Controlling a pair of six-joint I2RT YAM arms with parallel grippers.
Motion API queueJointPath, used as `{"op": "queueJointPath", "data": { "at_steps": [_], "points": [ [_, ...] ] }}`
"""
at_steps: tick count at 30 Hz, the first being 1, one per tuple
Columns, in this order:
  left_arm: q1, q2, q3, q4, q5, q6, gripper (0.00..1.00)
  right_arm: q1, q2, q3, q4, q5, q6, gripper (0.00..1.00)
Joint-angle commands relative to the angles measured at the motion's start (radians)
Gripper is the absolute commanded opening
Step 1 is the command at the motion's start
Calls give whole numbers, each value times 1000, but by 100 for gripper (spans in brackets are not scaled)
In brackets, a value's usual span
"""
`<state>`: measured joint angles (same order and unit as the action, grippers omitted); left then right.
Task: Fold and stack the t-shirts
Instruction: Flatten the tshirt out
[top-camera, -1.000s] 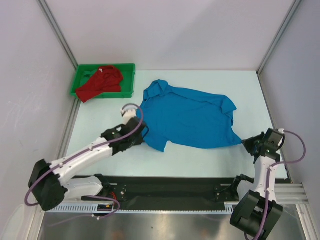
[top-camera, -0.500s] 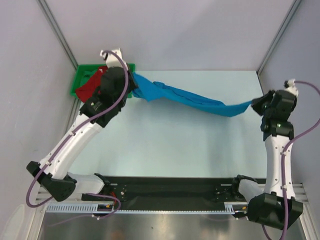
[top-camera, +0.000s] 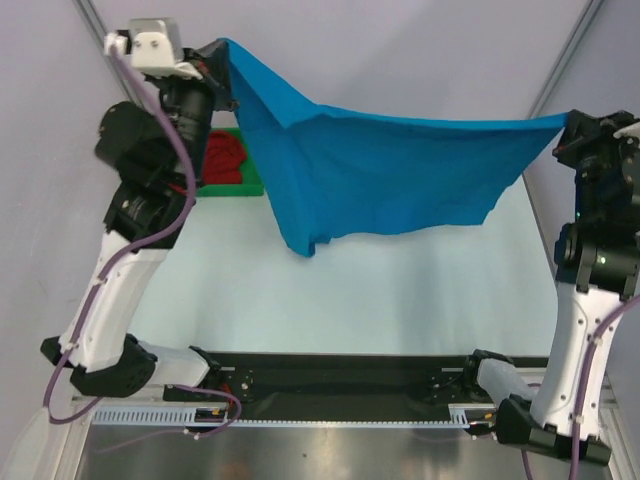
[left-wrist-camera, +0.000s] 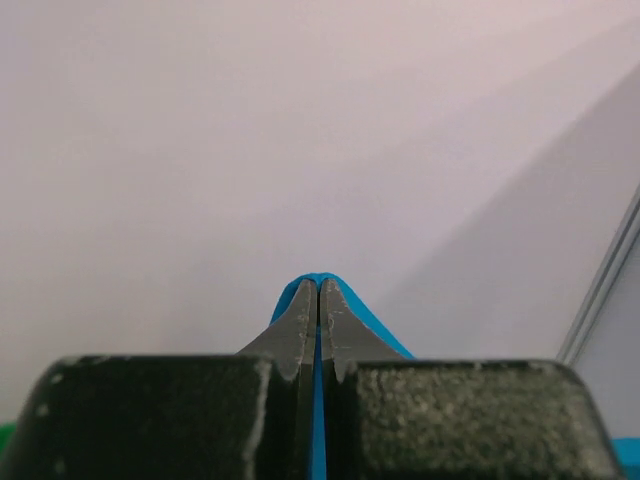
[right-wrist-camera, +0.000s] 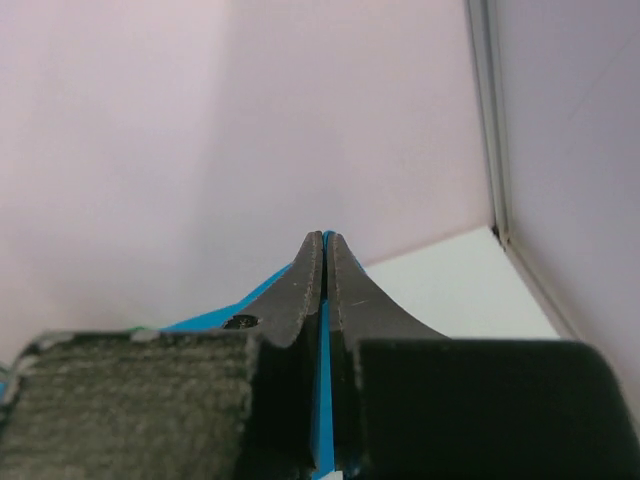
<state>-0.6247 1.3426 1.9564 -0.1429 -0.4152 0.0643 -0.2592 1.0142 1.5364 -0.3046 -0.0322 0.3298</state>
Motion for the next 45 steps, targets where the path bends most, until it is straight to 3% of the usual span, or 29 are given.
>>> {"op": "queueJointPath", "data": {
  "at_steps": [1, 6, 10, 17, 20, 23, 26, 27, 32, 34, 38, 41, 45],
  "points": [
    [8, -120, 58, 82, 99, 62, 0, -5, -107, 57, 55, 60, -71, 0],
    [8, -305, 21, 80, 187, -7, 0, -3, -279, 71, 42, 67, -74, 0],
    [6, -358, 15, 65, 220, -41, 0, -2, -339, 113, -8, 71, -75, 0],
    [8, -252, 1, 63, 161, 28, 0, 0, -342, 55, -18, 74, -75, 0],
    [16, -131, -28, 78, 101, 77, 0, 0, -318, -76, 22, 75, -66, 0],
    [51, -45, -85, 101, 134, 65, 0, 0, -295, -258, 113, 78, -57, 0],
    [63, 41, -223, 219, 144, 69, 0, 0, -261, -459, 234, 78, -44, 0],
    [63, 88, -322, 324, 135, 77, 0, 0, -229, -517, 270, 78, -31, 0],
    [79, 344, -430, 502, 73, 66, 0, 6, -44, -821, 635, 74, -47, 0],
    [83, 511, -406, 572, 76, 62, 0, 8, 108, -867, 813, 84, -64, 0],
    [91, 801, -194, 554, 67, 32, 0, -38, 398, -817, 924, 16, -22, 0],
    [95, 994, 57, 507, 96, -3, 0, -52, 553, -730, 933, -29, -21, 0],
    [102, 1135, 224, 444, 115, -20, 0, -71, 679, -610, 840, -17, -34, 0]
  ]
}}
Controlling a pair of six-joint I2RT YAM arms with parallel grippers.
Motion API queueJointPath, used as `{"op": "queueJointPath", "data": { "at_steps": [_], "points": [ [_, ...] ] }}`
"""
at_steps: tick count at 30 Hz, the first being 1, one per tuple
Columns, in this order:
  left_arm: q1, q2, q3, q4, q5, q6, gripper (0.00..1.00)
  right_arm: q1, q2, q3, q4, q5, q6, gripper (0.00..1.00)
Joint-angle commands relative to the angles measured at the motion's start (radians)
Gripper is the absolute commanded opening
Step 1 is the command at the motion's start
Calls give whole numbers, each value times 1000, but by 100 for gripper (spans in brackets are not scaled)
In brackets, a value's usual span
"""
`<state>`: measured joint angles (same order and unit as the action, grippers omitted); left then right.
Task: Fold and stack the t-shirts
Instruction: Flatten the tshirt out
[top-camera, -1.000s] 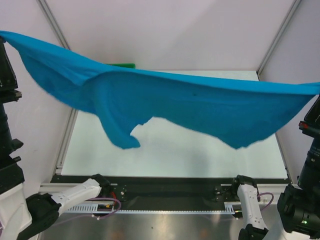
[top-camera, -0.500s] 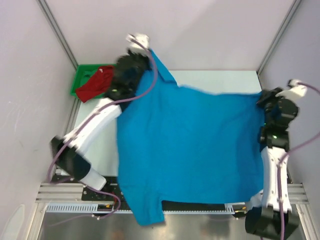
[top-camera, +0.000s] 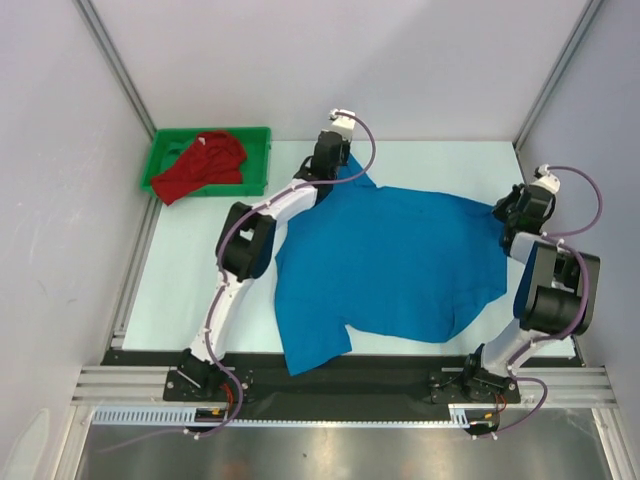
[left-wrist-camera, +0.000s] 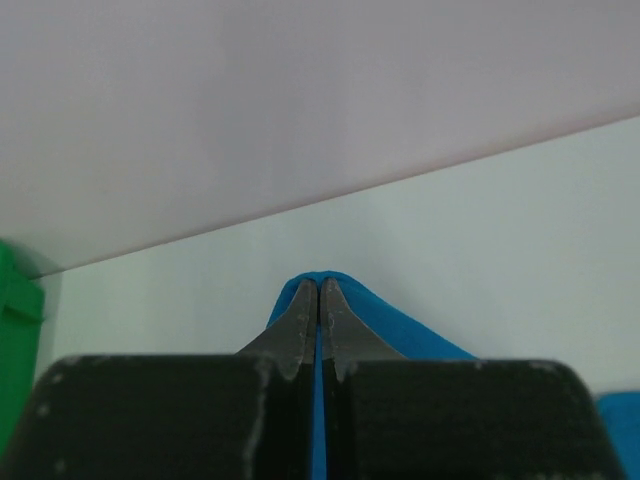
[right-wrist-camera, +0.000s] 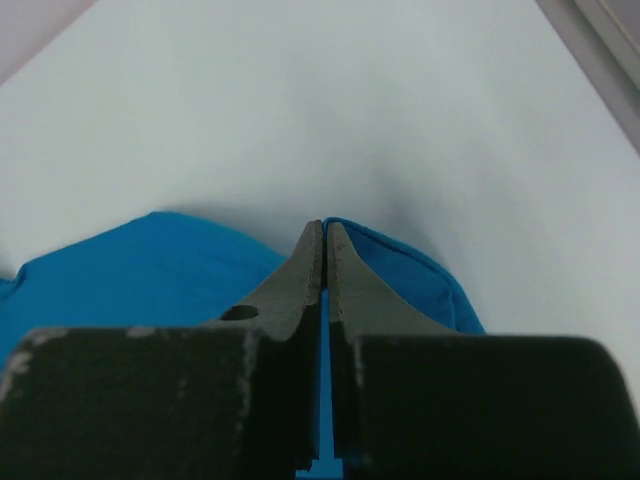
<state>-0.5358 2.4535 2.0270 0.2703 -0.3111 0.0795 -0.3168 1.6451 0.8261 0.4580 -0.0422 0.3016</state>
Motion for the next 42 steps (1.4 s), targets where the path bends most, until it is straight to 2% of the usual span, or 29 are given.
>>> {"op": "queueJointPath", "data": {
  "at_steps": [1, 4, 7, 8, 12, 17, 19, 23, 27, 33, 37, 42],
  "points": [
    [17, 32, 165, 21, 7, -56, 0, -24, 62, 135, 65, -10, 1, 0],
    [28, 3, 122, 20, -13, -106, 0, -38, 110, 195, 1, -56, 25, 0],
    [37, -91, 69, -17, -19, -116, 0, -22, 76, 200, -22, -90, 31, 0],
    [37, -132, 5, 4, -17, -107, 0, -18, 58, 199, -30, -79, 33, 0],
    [40, -330, -126, 29, -29, -52, 0, -4, -62, 215, -111, -79, 51, 0],
    [42, -592, -238, -15, -6, -24, 0, -10, -303, 243, -237, -120, 59, 0],
    [42, -663, -275, -51, -8, -27, 0, -16, -408, 289, -318, -139, 56, 0],
    [42, -922, -356, -100, 1, -50, 0, -33, -526, 418, -494, -199, 27, 0],
    [42, -1092, -317, -177, 61, -57, 0, -34, -590, 576, -674, -251, 17, 0],
    [42, -1271, -203, -296, 125, -58, 0, -31, -708, 757, -812, -275, 22, 0],
    [42, -1392, -183, -305, 136, -66, 0, -13, -752, 847, -844, -254, 10, 0],
    [42, -1415, -107, -341, 199, -96, 0, 22, -774, 913, -843, -216, -5, 0]
  ]
}}
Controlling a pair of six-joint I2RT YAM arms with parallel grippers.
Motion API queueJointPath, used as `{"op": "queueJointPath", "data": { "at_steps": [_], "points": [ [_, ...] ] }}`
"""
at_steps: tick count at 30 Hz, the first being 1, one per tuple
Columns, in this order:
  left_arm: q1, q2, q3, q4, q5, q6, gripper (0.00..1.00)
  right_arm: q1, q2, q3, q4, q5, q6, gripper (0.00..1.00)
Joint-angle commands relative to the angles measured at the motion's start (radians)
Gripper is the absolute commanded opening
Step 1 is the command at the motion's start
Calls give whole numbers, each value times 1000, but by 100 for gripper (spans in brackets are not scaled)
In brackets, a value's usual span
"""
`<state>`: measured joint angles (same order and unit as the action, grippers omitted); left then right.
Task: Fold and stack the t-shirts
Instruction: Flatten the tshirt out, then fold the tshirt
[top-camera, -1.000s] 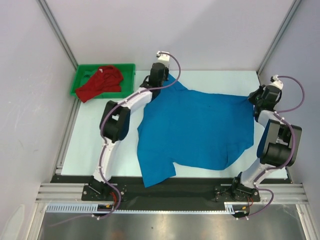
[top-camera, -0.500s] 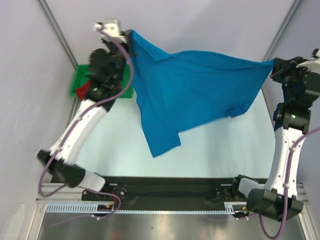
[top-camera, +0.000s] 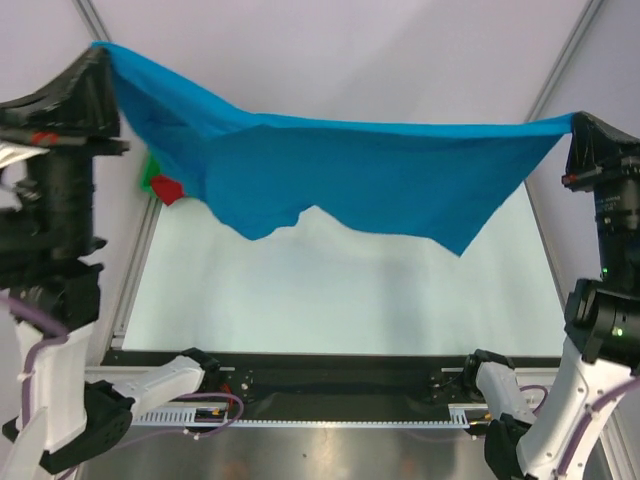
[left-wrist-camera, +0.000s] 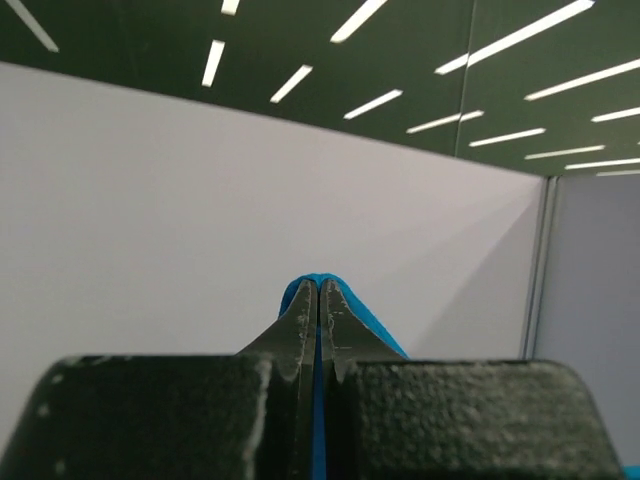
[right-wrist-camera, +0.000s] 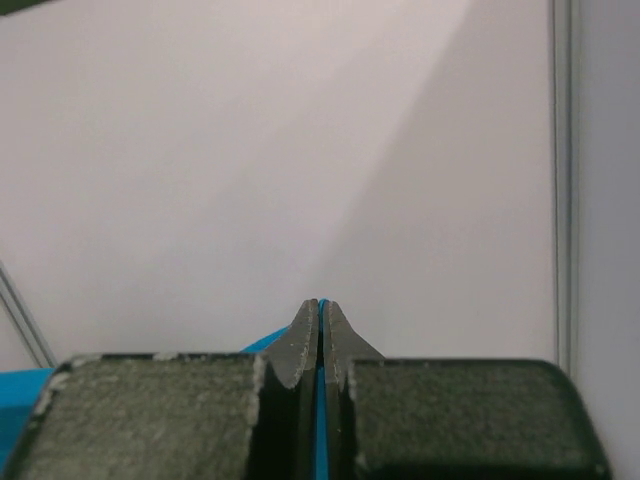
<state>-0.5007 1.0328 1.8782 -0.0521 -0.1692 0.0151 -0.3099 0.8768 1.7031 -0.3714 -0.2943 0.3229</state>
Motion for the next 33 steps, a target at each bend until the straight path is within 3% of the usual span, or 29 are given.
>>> {"op": "queueJointPath", "data": {
  "at_steps": [1, 6, 10, 12, 19, 20, 23, 25, 29, 33],
  "points": [
    [7, 7, 42, -15, 60, -30, 0, 20, -10, 26, -3, 44, -31, 0],
    [7, 90, 9, 32, 5, 11, 0, 25, 17, -98, 77, 70, -41, 0],
    [7, 211, -36, 49, -15, 68, 0, 25, 47, -281, 192, 70, -19, 0],
    [11, 252, -114, 139, -33, 101, 0, 26, 76, -394, 274, 67, -10, 0],
    [28, 567, -212, 369, -16, 102, 0, 31, 200, -693, 489, 168, -15, 0],
    [31, 681, -205, 383, -16, 98, 0, 31, 223, -721, 556, 200, -21, 0],
    [47, 931, -105, 412, -24, 76, 0, 23, 377, -810, 716, 221, -15, 0],
    [59, 1071, 40, 358, -7, 43, 0, 9, 482, -824, 798, 218, -12, 0],
    [73, 1341, 329, 305, 26, -47, 0, -44, 831, -712, 861, 138, 13, 0],
    [76, 1486, 401, 331, 50, -151, 0, -75, 990, -607, 846, 107, 74, 0]
  ]
}}
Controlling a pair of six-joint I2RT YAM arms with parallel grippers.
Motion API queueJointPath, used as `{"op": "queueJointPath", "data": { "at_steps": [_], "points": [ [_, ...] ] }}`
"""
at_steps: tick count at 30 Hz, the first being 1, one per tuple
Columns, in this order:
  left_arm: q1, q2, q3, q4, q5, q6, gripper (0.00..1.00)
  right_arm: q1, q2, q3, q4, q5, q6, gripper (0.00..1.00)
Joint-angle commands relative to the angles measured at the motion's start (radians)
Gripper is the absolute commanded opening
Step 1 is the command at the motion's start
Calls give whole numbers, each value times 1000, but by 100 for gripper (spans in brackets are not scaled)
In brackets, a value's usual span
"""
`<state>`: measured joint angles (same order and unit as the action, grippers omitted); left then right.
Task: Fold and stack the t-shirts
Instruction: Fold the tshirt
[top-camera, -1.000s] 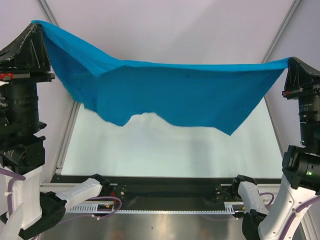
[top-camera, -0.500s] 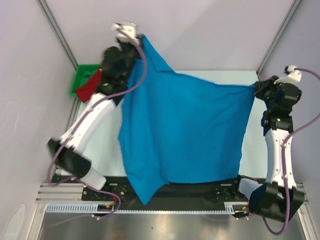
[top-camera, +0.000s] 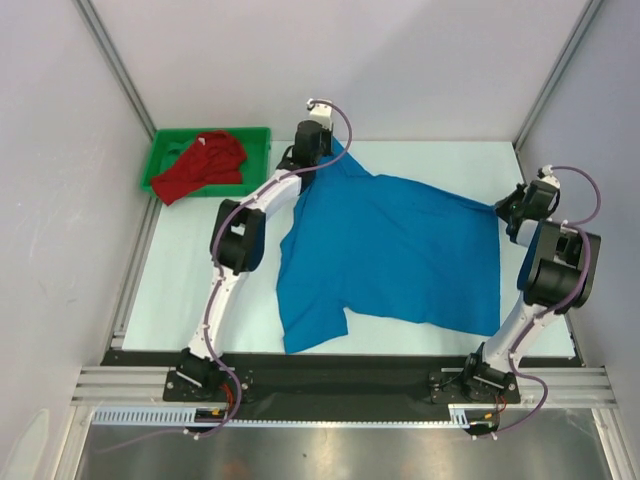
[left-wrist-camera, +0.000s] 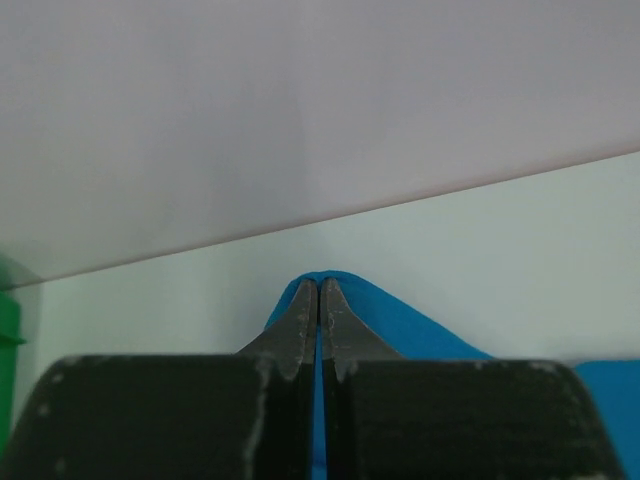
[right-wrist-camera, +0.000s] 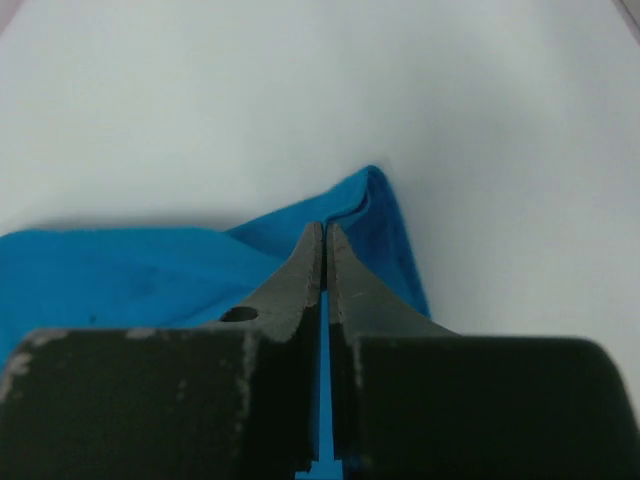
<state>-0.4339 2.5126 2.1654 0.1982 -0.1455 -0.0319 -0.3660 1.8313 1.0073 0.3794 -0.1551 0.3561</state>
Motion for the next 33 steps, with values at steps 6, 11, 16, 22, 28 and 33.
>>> {"op": "queueJointPath", "data": {
  "at_steps": [6, 11, 16, 22, 28, 33],
  "points": [
    [26, 26, 33, 152, 3, -186, 0, -11, 92, 146, 24, -26, 52, 0],
    [53, -15, -3, 129, 55, -288, 0, -17, 85, 165, -45, -27, 60, 0],
    [64, -101, -27, -17, 103, -332, 0, -11, 71, 240, -212, -63, 73, 0],
    [72, -264, -141, -186, 162, -385, 0, -11, 34, 275, -376, -67, 67, 0],
    [75, -425, -303, -279, 225, -427, 0, -20, -38, 240, -479, -70, 66, 0],
    [77, -532, -446, -333, 236, -431, 0, -24, -84, 231, -543, -86, 69, 0]
  ]
}}
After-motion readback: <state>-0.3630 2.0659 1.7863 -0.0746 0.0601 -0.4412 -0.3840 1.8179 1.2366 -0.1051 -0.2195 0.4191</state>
